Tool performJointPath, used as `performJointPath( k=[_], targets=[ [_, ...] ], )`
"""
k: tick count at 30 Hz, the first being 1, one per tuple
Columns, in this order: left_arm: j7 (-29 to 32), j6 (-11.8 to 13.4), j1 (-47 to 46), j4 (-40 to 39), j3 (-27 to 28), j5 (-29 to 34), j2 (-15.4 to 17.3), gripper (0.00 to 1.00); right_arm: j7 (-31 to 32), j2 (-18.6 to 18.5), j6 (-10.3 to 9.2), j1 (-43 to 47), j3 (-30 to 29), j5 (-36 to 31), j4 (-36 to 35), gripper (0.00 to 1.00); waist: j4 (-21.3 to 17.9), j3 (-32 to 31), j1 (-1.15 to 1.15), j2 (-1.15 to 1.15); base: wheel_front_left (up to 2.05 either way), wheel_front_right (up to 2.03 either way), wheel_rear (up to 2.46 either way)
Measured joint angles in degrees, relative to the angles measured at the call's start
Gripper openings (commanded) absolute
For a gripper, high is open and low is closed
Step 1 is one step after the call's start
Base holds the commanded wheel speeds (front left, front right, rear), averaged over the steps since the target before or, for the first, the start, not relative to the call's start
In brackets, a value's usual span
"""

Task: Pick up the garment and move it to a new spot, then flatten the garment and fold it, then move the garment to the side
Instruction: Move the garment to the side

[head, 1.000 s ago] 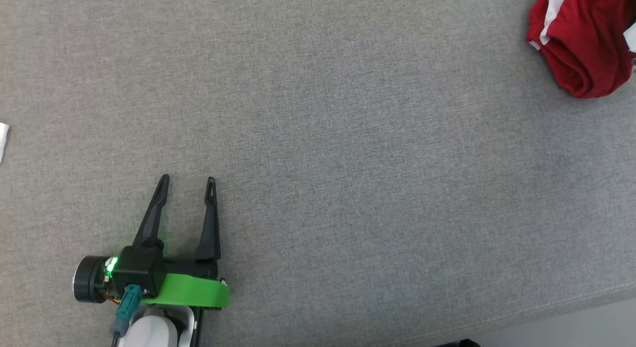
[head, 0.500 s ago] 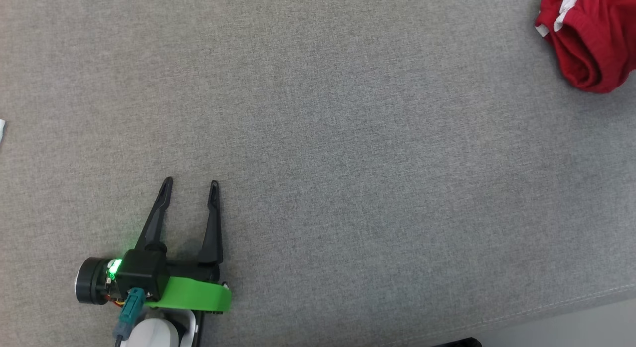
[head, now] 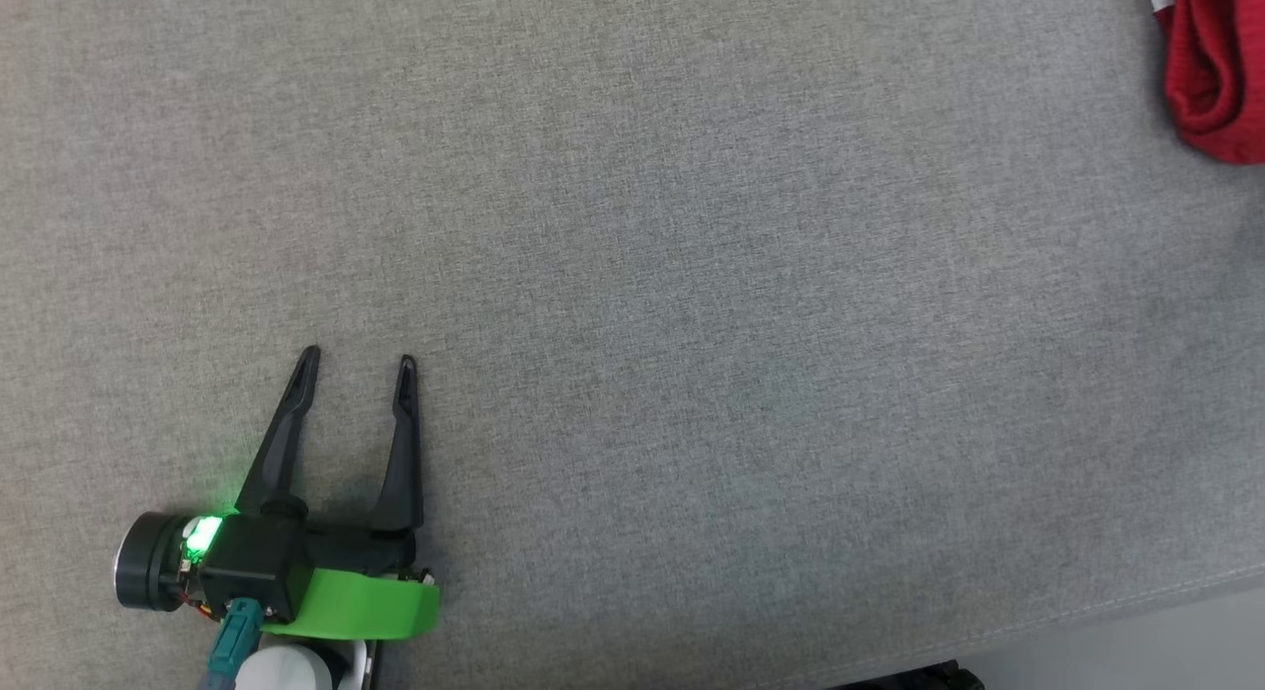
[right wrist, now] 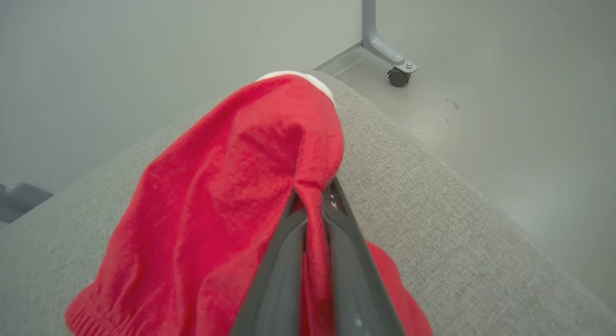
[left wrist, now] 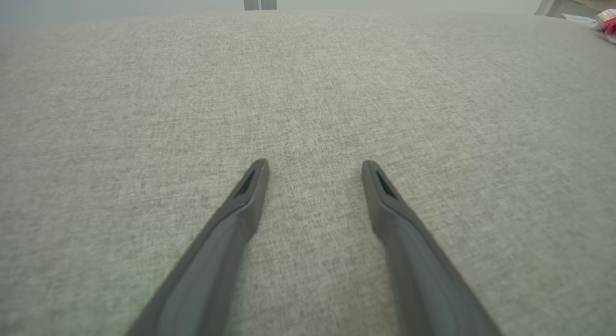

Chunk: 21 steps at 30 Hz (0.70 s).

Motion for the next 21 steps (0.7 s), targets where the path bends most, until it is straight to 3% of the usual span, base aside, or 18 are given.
performJointPath(
  k=[5,7,8,13,21],
  targets=[
    [-0.1,-0.1,0.5,-1.5,-0.2,0.3,0.0,1.0,-2.8,-1.0,0.0,-2.4,1.5,-2.6,3.8,0.01,0.6,1.3,0.0,0.0,0.0,0.0,0.0],
    [-0.2,-0.1,0.6,-1.9,-0.3,0.3,-0.1,1.0,-4.2,-1.2,0.0,-3.6,2.0,-3.8,5.5,0.1,0.7,1.8,0.0,0.0,0.0,0.0,0.0],
    [-0.3,-0.1,0.6,-2.2,-0.3,0.3,-0.1,1.0,-6.2,-1.3,0.0,-4.6,3.1,-5.9,7.6,1.0,0.8,2.3,0.0,0.0,0.0,0.0,0.0],
    [-0.3,0.3,0.6,-2.4,-0.1,0.3,-0.3,1.0,-10.3,-2.6,0.01,-6.6,5.0,-11.8,11.4,1.0,0.7,2.5,0.0,0.0,0.0,0.0,0.0],
    [0.0,0.5,0.5,-1.0,0.2,-0.7,-0.4,1.0,-12.7,-5.1,0.0,-8.5,4.2,-22.1,11.6,1.0,0.1,0.4,0.0,0.0,0.0,0.0,0.0]
  ],
)
